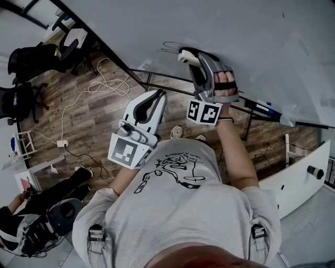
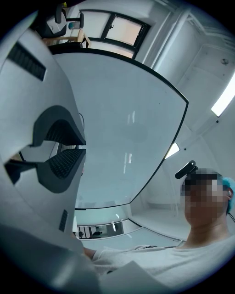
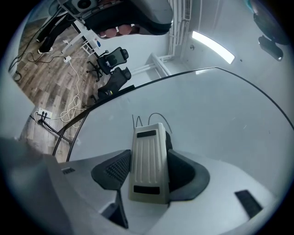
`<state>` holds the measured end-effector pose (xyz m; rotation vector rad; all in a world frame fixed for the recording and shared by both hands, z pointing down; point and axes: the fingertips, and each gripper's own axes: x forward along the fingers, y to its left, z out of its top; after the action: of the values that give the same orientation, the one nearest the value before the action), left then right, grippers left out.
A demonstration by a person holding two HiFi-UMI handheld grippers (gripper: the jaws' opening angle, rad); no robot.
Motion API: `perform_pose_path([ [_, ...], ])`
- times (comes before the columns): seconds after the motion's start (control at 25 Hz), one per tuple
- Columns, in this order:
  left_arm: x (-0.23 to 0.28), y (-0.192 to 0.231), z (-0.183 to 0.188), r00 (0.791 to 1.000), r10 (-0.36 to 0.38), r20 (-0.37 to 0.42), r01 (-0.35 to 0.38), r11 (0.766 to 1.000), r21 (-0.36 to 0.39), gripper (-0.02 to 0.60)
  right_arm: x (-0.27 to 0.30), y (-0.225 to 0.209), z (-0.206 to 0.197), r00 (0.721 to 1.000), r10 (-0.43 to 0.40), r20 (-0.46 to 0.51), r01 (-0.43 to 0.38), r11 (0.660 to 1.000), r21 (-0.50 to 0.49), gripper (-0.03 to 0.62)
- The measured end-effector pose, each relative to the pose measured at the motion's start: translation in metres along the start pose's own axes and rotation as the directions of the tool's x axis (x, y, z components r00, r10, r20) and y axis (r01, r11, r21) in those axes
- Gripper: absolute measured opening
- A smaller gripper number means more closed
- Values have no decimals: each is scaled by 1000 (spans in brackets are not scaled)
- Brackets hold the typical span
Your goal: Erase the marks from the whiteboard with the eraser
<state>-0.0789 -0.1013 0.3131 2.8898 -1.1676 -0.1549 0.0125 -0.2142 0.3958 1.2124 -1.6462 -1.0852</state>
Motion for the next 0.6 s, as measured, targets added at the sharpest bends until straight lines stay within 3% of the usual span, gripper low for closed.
perform_pose_path([
  [0.32,-5,6,2,1000,19,8,-19,1000,4,40,15,64,-9,994,105,-19,-106,993,-48,256],
  [0.6,-13,8,1,999,37,8,-37,999,8,40,10,67,-5,985,170,-39,-171,985,-5,259],
])
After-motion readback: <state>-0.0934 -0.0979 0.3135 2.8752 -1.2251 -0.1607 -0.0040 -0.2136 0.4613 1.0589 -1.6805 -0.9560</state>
